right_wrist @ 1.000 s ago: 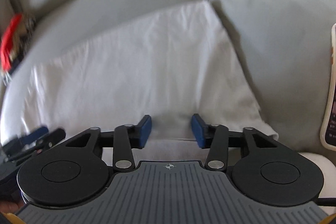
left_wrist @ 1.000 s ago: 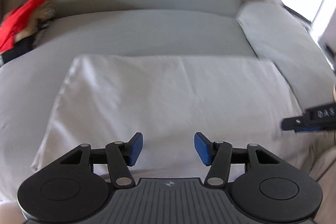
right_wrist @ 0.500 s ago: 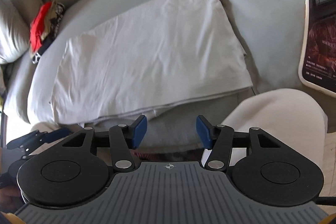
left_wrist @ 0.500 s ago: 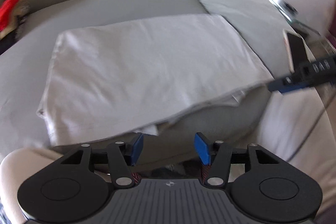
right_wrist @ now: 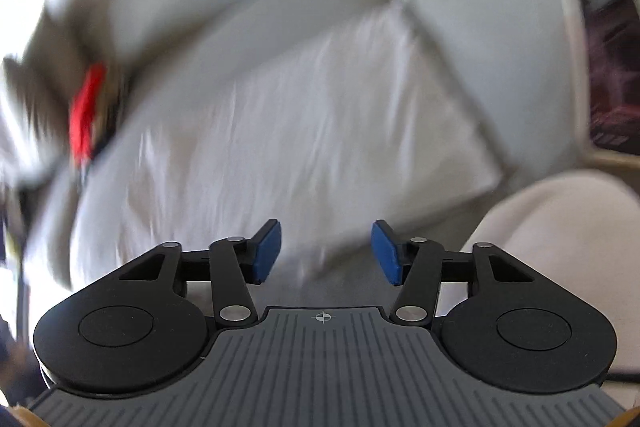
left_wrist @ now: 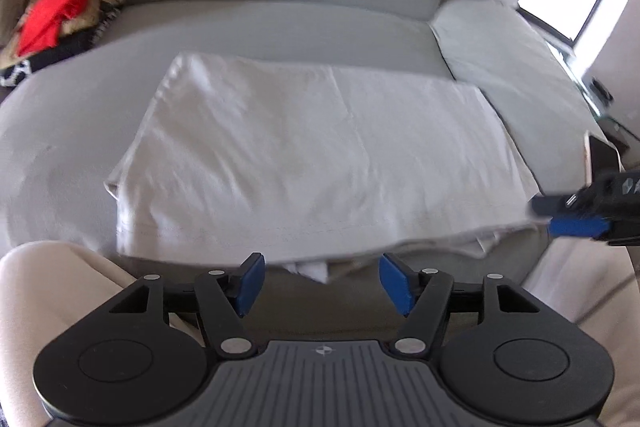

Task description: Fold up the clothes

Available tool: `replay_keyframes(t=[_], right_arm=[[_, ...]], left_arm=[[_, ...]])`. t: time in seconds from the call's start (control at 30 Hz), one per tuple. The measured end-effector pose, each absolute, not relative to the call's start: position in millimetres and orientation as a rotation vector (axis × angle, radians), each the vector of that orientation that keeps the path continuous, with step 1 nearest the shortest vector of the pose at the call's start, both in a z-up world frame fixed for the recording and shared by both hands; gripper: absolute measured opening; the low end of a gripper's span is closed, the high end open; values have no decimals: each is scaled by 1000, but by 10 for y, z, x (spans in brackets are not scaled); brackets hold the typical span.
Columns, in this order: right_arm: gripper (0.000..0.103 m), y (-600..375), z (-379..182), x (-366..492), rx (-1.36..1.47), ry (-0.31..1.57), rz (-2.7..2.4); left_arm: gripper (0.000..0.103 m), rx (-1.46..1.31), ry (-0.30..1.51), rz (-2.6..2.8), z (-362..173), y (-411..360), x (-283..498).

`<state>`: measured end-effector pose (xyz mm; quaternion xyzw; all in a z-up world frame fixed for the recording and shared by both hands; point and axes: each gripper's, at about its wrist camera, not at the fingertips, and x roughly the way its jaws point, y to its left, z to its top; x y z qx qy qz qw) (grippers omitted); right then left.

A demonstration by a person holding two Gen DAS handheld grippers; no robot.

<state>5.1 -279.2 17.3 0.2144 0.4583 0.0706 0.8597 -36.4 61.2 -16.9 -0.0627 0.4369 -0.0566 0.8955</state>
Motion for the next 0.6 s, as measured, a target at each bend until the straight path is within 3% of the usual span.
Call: replay_keyframes(t=[0.1,0.6], right_arm=[[37,-2894,211,100,403,876,44],[38,-2488,-107,258,270,948,102]], left_arm=[[63,-157,827,-31,-111,730,-360],[64,-28,899,-4,-448,586,-63]])
